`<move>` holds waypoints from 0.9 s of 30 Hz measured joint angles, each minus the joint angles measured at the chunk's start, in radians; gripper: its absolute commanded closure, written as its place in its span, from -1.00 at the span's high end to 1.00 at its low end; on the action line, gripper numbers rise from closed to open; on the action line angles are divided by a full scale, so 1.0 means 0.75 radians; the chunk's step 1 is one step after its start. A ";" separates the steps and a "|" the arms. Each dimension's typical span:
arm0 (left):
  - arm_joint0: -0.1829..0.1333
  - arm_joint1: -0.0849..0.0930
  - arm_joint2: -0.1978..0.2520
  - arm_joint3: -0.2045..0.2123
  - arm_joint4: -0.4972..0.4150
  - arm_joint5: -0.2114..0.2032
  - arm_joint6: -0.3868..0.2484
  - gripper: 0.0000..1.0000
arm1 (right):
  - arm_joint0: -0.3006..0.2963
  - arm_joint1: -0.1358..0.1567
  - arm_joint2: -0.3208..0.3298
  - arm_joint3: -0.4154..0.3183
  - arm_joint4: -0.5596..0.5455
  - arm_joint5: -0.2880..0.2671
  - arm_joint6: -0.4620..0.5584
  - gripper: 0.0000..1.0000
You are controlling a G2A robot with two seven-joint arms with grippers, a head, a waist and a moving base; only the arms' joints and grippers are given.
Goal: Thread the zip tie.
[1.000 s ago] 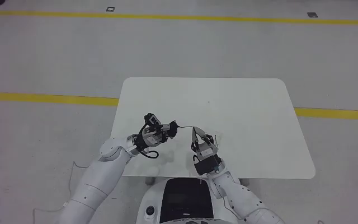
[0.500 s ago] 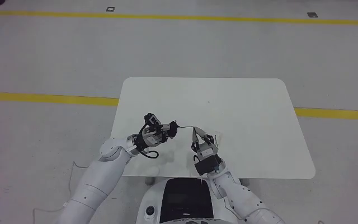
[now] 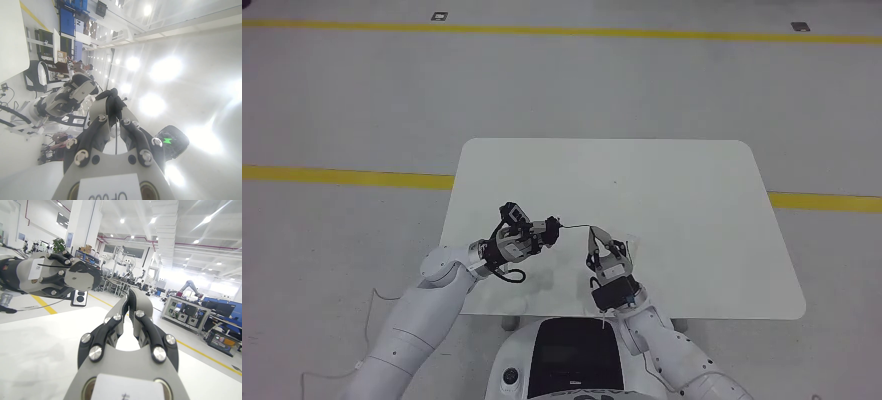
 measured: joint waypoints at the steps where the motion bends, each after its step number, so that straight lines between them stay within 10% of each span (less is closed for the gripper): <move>1: 0.000 0.000 0.000 0.000 0.000 0.000 0.000 -1.00 | -0.001 0.000 0.002 0.000 0.000 0.000 0.000 -1.00; 27: 0.000 0.000 0.000 0.000 0.000 0.000 0.000 -1.00 | -0.070 -0.022 0.102 -0.027 0.000 0.000 -0.017 -1.00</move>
